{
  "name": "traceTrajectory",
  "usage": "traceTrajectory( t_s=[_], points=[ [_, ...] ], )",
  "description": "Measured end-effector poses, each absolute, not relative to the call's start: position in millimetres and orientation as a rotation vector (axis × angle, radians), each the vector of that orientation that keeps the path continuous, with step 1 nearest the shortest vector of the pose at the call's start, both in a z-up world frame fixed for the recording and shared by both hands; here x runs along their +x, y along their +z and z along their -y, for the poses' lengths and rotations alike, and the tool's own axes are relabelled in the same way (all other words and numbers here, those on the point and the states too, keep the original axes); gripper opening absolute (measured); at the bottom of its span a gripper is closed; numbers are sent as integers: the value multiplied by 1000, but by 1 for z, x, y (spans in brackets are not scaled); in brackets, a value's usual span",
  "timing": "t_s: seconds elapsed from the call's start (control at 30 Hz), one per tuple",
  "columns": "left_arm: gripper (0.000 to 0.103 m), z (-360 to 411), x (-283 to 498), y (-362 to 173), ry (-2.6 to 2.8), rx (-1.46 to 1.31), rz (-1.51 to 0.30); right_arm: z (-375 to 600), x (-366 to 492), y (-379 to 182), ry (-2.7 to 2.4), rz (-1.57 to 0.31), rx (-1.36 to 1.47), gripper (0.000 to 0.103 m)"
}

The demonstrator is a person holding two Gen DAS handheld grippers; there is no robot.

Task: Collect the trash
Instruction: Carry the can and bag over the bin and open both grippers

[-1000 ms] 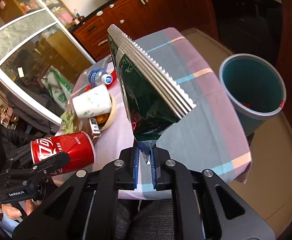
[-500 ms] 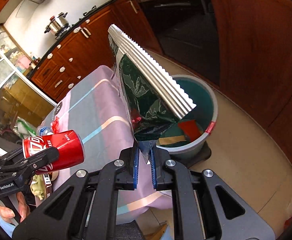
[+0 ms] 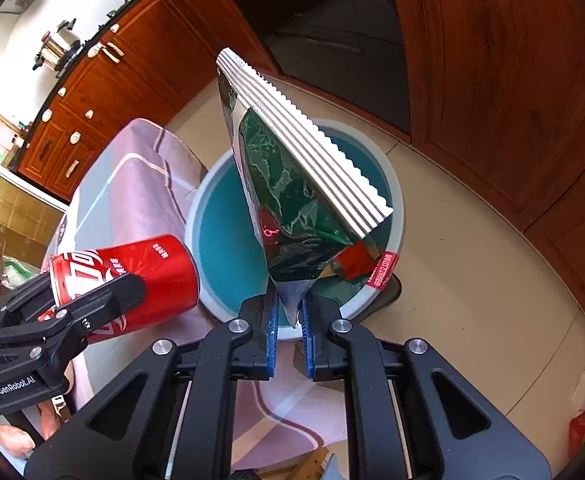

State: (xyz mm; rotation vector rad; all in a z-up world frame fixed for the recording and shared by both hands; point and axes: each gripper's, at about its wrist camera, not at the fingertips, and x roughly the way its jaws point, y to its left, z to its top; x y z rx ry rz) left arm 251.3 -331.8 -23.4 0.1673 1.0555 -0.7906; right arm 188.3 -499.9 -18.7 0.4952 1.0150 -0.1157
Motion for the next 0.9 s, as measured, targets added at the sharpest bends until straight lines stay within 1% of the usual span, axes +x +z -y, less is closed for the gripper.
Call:
traceTrajectory(
  t_s=[0.23, 0.37, 0.4, 0.43, 0.47, 0.5, 0.53, 0.57, 0.6, 0.63, 0.67, 0.7, 0.77, 0.9],
  points=[
    [59, 353, 244, -42, -784, 174, -1104, 510, 202, -42, -139, -1068, 507, 10],
    [60, 359, 252, -54, -767, 179, -1134, 514, 203, -50, -145, -1084, 509, 14],
    [60, 362, 257, -56, -761, 180, -1142, 515, 203, -52, -151, -1086, 512, 19],
    [60, 362, 258, -58, -754, 185, -1150, 513, 206, -51, -153, -1086, 516, 35],
    [64, 361, 260, -60, -744, 194, -1159, 514, 207, -52, -156, -1082, 521, 55],
    [66, 359, 263, -61, -735, 194, -1163, 514, 206, -52, -161, -1077, 525, 60],
    [73, 359, 264, -60, -724, 188, -1162, 514, 205, -50, -175, -1068, 522, 62],
    [75, 357, 262, -58, -714, 179, -1155, 514, 204, -50, -178, -1062, 519, 64],
    [76, 355, 260, -56, -706, 169, -1152, 514, 203, -49, -186, -1062, 519, 71],
    [79, 353, 258, -54, -697, 158, -1153, 515, 202, -48, -202, -1064, 520, 78],
    [84, 351, 257, -52, -688, 149, -1156, 516, 201, -46, -209, -1059, 526, 79],
    [87, 348, 256, -50, -671, 139, -1157, 517, 199, -44, -208, -1054, 533, 80],
    [96, 343, 248, -45, -658, 129, -1142, 518, 194, -41, -217, -1056, 527, 84],
    [98, 333, 235, -39, -646, 113, -1139, 514, 186, -35, -237, -1054, 498, 86]
  ],
)
